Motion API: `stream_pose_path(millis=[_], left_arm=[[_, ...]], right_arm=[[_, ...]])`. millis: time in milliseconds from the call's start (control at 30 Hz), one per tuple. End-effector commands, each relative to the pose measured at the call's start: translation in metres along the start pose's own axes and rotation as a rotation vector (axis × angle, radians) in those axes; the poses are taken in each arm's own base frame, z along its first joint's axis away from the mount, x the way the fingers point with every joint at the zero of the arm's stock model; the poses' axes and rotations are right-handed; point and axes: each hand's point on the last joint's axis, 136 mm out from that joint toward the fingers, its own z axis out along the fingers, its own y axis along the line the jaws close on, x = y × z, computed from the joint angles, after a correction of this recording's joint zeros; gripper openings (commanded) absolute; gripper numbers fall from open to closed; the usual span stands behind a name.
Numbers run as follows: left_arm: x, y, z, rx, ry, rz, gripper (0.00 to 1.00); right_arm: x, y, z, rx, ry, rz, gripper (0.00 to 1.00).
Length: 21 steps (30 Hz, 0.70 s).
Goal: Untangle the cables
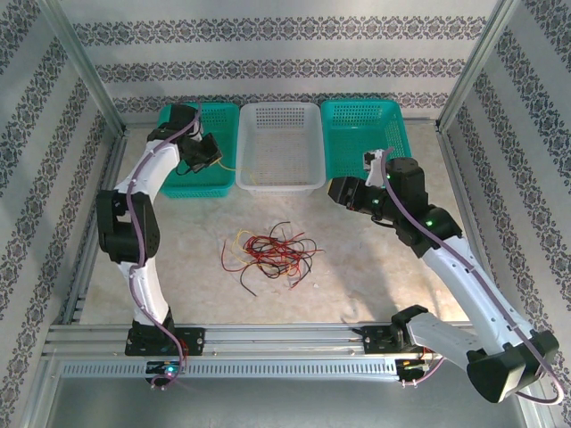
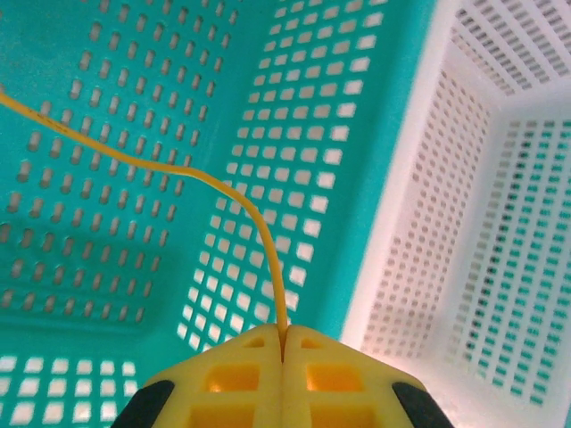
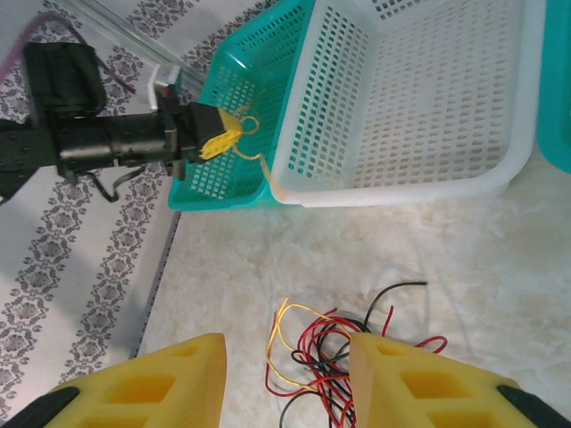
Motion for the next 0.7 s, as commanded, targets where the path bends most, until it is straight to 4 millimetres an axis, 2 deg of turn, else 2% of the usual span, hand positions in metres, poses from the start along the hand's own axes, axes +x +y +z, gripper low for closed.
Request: stream_pose_path(millis=[0, 100, 233, 633, 667], left_arm=[[0.002, -0.026, -0.041, 0.036, -0.014, 0.178, 0.00], [0.000, -0.030, -0.045, 0.064, -0.007, 0.238, 0.00], [0.000, -0.027, -0.035, 0.090, 0.047, 0.266, 0.00], [-0.018, 0.010, 0.001, -0.003, 0.068, 0.271, 0.00], [-0.019, 0.011, 0.003, -0.005, 0.068, 0.270, 0.07]], right_arm=[[-0.002, 0.008, 0.003, -0.026, -0.005, 0.003, 0.41], [-0.002, 0.010, 0.005, -0.030, 0.001, 0.005, 0.41], [-0.004, 0.012, 0.005, -0.031, -0.005, 0.009, 0.41], [-0.004, 0.012, -0.002, -0.011, -0.020, 0.021, 0.41], [-0.005, 0.013, -0.003, -0.010, -0.022, 0.020, 0.41]])
